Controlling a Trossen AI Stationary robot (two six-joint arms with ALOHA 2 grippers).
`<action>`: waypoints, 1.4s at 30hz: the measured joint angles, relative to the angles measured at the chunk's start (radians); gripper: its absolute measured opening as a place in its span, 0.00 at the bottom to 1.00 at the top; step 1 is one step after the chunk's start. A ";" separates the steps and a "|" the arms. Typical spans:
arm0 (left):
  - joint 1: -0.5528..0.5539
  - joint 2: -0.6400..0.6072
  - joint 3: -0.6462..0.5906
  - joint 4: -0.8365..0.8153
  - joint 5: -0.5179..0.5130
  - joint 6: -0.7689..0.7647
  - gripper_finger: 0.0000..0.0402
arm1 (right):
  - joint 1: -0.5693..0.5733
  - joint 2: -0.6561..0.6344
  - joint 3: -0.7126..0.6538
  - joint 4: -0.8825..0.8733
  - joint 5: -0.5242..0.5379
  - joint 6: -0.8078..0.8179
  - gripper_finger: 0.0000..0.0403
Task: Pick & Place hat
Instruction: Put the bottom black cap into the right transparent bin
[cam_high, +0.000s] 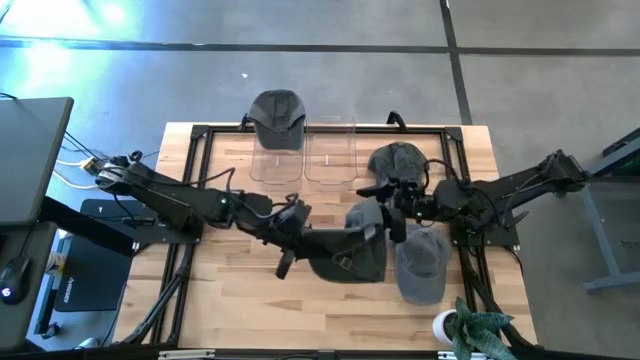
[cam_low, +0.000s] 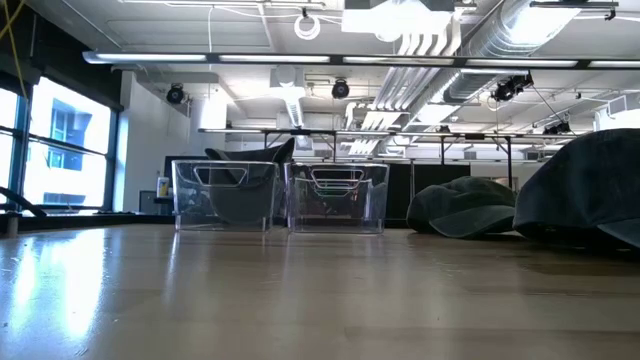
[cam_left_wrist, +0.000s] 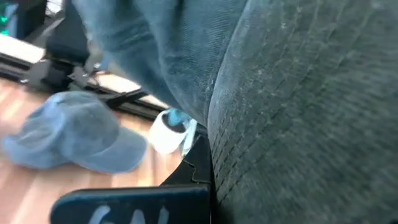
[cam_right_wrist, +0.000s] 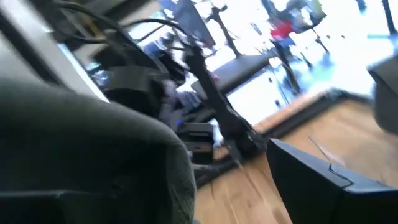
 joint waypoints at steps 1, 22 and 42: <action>0.000 0.006 -0.019 0.037 0.008 -0.019 0.00 | 0.000 -0.007 0.000 -0.032 -0.002 0.022 0.65; 0.001 0.009 -0.291 0.561 0.181 -0.372 0.00 | -0.009 -0.176 0.003 -0.381 -0.151 0.110 0.65; -0.002 0.008 -0.290 0.535 0.103 -0.329 0.00 | 0.132 -0.289 0.002 -0.404 -0.126 0.126 0.65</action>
